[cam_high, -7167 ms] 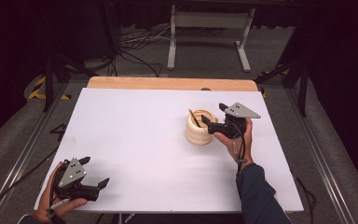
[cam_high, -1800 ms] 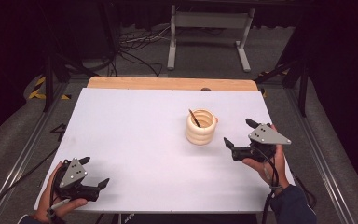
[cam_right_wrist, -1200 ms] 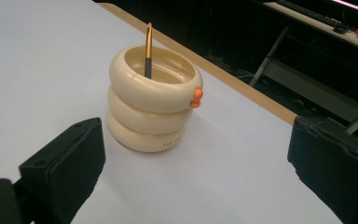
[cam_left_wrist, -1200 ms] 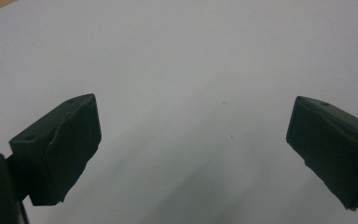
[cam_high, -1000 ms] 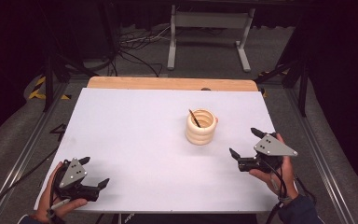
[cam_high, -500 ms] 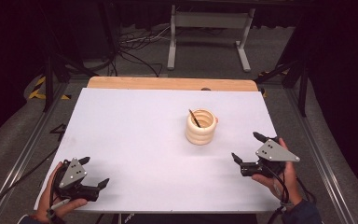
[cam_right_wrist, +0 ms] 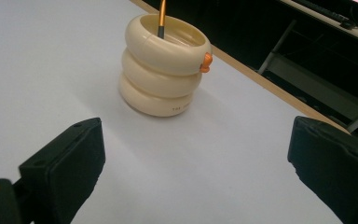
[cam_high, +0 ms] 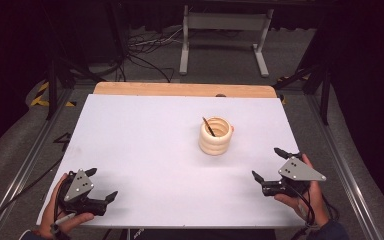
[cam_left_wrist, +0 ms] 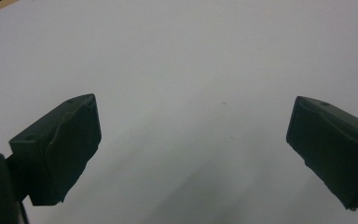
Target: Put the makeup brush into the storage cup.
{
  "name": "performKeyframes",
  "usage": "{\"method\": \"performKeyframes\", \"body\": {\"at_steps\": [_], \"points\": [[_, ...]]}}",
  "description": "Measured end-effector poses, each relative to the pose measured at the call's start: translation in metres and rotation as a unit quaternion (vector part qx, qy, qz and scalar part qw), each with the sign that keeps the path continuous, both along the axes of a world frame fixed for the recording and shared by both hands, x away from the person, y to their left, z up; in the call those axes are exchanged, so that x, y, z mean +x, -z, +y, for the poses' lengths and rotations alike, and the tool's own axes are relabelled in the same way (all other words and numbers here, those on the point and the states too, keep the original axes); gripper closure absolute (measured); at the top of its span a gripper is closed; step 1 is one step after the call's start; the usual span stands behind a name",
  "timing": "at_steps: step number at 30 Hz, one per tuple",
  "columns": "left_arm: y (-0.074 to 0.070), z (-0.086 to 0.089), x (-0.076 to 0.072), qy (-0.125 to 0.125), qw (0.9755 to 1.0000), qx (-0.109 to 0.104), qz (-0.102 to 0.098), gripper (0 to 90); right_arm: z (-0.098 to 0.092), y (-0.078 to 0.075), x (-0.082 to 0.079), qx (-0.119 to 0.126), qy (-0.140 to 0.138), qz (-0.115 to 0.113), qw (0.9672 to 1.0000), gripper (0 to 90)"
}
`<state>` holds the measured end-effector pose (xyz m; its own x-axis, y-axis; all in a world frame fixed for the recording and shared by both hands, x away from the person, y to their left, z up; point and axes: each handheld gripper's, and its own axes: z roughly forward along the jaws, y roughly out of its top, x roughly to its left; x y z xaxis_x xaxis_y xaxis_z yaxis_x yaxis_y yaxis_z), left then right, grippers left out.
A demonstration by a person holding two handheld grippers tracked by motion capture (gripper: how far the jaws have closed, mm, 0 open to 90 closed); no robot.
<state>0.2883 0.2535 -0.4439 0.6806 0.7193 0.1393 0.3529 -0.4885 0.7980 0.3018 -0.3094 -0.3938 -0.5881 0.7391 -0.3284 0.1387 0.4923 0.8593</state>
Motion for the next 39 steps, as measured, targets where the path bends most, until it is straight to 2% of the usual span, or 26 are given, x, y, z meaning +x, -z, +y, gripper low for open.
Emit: {"method": "performKeyframes", "body": {"at_steps": [7, 11, 17, 22, 39], "points": [[0.000, 0.000, 0.000, 0.001, 1.0000, 0.001, 0.001, 4.0, -0.005, 0.004, -0.006, 0.007, -0.001, 0.009, 0.9999, 4.4], [0.000, -0.001, 0.000, 0.001, 1.0000, 0.000, 0.001, 4.0, -0.007, 0.006, -0.009, 0.002, 0.003, 0.008, 1.0000, 4.4], [0.000, -0.001, 0.001, 0.004, 1.0000, 0.002, 0.001, 4.0, -0.011, 0.011, -0.013, -0.005, 0.009, 0.015, 0.9998, 4.3], [0.000, -0.001, 0.001, 0.004, 1.0000, 0.001, 0.001, 4.0, -0.017, 0.013, -0.018, 0.006, 0.016, 0.018, 0.9997, 4.4], [0.000, -0.003, 0.004, 0.010, 0.9999, -0.002, 0.002, 4.1, -0.035, 0.027, -0.033, 0.002, 0.038, 0.028, 0.9989, 4.4]]}}
